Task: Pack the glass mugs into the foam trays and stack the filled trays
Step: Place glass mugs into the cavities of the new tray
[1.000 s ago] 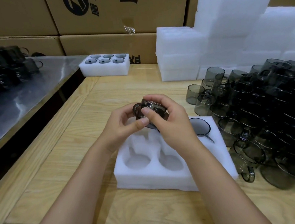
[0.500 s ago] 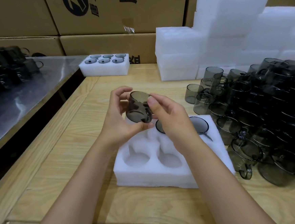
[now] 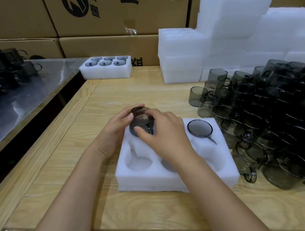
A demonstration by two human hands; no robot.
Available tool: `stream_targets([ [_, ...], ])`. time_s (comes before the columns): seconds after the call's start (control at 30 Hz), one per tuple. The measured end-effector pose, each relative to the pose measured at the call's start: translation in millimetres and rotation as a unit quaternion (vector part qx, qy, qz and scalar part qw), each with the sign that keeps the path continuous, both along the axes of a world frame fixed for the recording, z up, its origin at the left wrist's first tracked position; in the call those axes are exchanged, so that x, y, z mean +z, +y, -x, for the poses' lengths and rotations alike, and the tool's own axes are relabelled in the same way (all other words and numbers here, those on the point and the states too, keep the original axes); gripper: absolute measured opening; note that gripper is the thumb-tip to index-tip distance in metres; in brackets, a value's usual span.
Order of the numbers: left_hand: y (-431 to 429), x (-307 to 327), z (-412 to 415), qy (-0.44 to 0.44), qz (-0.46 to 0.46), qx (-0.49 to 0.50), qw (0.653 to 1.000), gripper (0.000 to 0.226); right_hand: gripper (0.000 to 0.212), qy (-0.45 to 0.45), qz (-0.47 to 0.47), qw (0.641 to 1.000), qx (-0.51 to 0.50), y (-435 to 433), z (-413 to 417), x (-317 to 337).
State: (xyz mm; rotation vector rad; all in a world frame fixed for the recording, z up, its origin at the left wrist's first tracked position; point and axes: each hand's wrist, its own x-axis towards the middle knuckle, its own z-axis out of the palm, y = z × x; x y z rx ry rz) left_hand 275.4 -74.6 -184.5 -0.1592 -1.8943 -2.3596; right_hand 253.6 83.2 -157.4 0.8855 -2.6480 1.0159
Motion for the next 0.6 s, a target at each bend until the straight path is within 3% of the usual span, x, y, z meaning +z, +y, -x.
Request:
stream_targets([
  [0.23, 1, -5, 4, 0.034, 0.024, 0.034, 0.999, 0.028, 0.044, 0.112, -0.097, 0.988, -0.041, -2, -7, -4],
  [0.43, 3, -10, 8, 0.042, 0.11, 0.1, 0.988, 0.024, 0.068, 0.04, -0.084, 0.996, -0.008, -1, -8, -5],
  [0.6, 2, -14, 7, 0.033, 0.127, 0.109, 0.985, 0.024, 0.061, -0.002, -0.173, 0.985, 0.021, 2, -4, -3],
])
